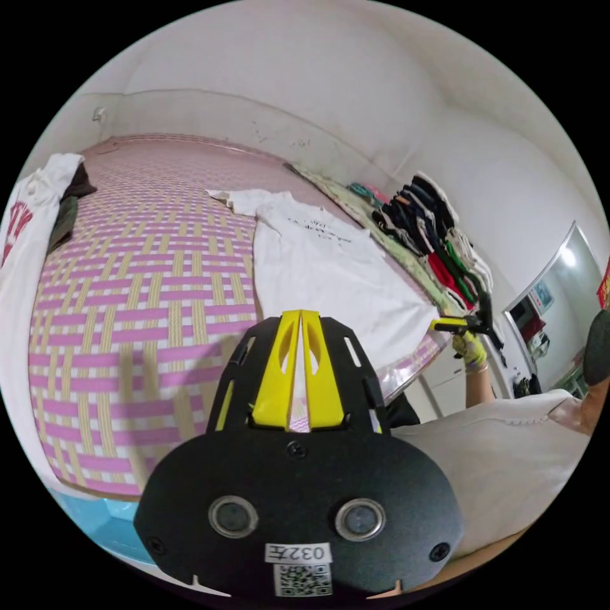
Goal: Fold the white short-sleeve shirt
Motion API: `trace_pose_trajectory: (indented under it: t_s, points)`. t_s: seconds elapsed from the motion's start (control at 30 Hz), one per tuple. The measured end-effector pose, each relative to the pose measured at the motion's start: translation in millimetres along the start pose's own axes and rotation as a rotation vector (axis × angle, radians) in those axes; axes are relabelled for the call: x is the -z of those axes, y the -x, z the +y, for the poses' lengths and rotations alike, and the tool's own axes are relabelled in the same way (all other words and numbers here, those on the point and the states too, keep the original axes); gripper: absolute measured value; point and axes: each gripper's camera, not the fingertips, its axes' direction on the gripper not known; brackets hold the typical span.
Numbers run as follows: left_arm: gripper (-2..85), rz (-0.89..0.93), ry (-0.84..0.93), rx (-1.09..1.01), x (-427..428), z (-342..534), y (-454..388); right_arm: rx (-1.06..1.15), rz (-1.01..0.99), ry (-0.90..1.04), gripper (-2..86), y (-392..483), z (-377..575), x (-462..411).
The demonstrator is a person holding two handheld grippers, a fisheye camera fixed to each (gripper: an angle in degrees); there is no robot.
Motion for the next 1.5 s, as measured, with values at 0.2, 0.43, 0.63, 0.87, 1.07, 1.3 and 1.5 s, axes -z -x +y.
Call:
trace_pose_trajectory:
  t_s: [0.2, 0.43, 0.63, 0.87, 1.07, 1.3, 1.5]
  points:
    - [-0.9, 0.012, 0.085, -0.115, -21.8, -43.6, -47.6, -0.209, -0.444, -0.187, -0.4, -56.9, 63.7, 45.6]
    - [-0.9, -0.086, 0.183, -0.262, -81.0, -158.3, -102.2, -0.414, -0.480, -0.237, 8.7, -55.8, 87.6, -9.8]
    - [-0.9, -0.129, 0.226, -0.149, -164.0, -255.4, -97.6, -0.413, -0.307, -0.178, 9.7, -14.5, 69.4, -42.8]
    - [-0.9, -0.375, 0.306, -0.159, -212.5, -277.2, -103.3, -0.354, -0.130, -0.086, 0.0, 13.8, 52.4, -62.4]
    - [-0.9, -0.493, 0.294, -0.160, -171.5, -246.7, -115.5, -0.287, -0.146, -0.048, -0.9, 12.1, 29.6, -79.7]
    - [-0.9, -0.617, 0.301, -0.169, -123.3, -216.0, -115.2, -0.223, -0.270, -0.069, -0.9, 8.8, 32.7, -81.4]
    - [-0.8, -0.505, 0.239, -0.154, -77.6, -237.2, -143.1, -0.337, -0.271, -0.149, 2.1, -10.7, 76.6, -73.8]
